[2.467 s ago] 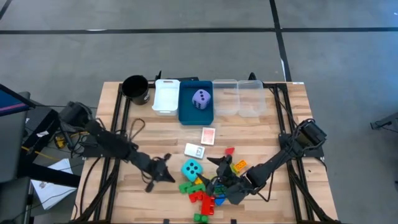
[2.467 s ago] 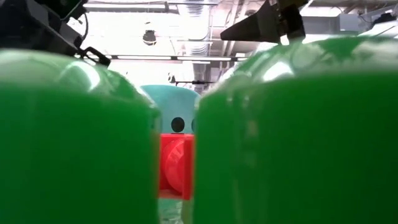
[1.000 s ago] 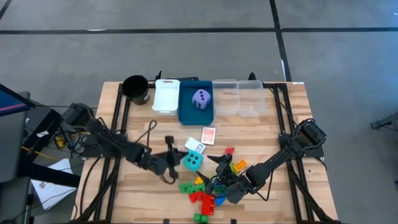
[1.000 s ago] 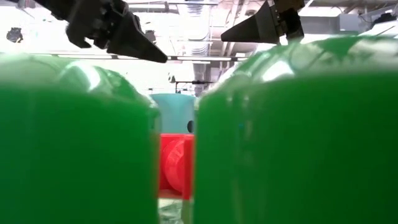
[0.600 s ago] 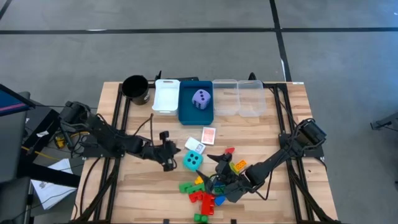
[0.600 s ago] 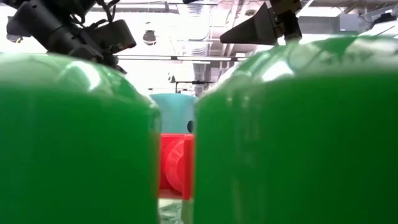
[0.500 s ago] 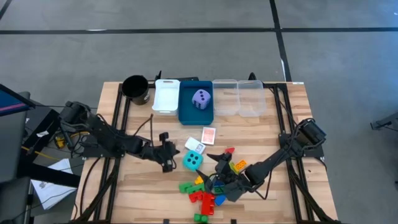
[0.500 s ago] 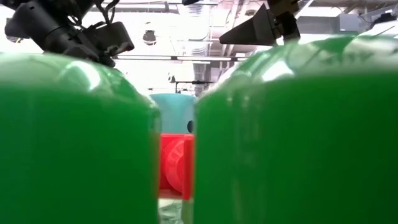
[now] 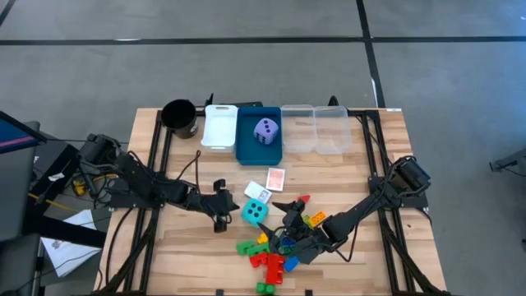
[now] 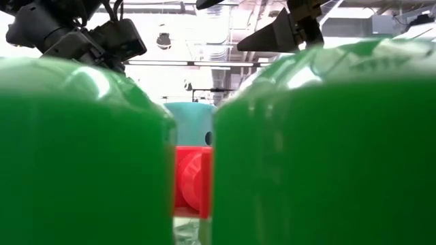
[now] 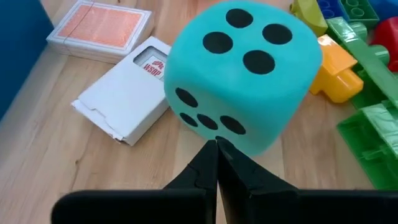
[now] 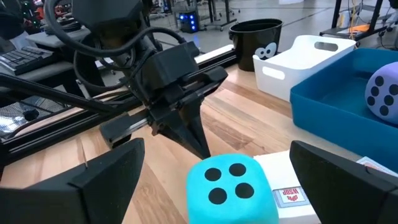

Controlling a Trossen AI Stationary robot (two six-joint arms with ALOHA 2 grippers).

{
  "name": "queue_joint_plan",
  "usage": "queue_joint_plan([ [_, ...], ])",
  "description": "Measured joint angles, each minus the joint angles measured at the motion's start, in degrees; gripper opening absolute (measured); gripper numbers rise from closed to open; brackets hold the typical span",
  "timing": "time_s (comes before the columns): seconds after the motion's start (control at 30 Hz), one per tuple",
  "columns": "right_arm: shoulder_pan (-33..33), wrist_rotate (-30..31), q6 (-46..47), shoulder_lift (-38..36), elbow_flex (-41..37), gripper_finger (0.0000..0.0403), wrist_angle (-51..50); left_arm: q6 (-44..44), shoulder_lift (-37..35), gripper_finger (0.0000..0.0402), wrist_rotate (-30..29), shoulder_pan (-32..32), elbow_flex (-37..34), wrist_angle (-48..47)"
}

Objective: Pick & Place Toys
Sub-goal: Put the blue dice into the blue bin

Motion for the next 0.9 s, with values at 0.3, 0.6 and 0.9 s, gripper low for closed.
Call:
queue_joint_plan([
  [0.3,-0.02,0.0,0.01,0.0,0.0,0.0395,-0.01,0.03,0.02,0.0,3.27,0.0,0.0,2.83],
  [0.6,-0.02,0.0,0.01,0.0,0.0,0.0395,0.0,0.03,0.02,0.0,6.83,0.0,0.0,3.55],
  [0.9,-0.02,0.0,0.01,0.0,0.0,0.0395,0.0,0.22,0.02,0.0,9.45,0.0,0.0,4.21],
])
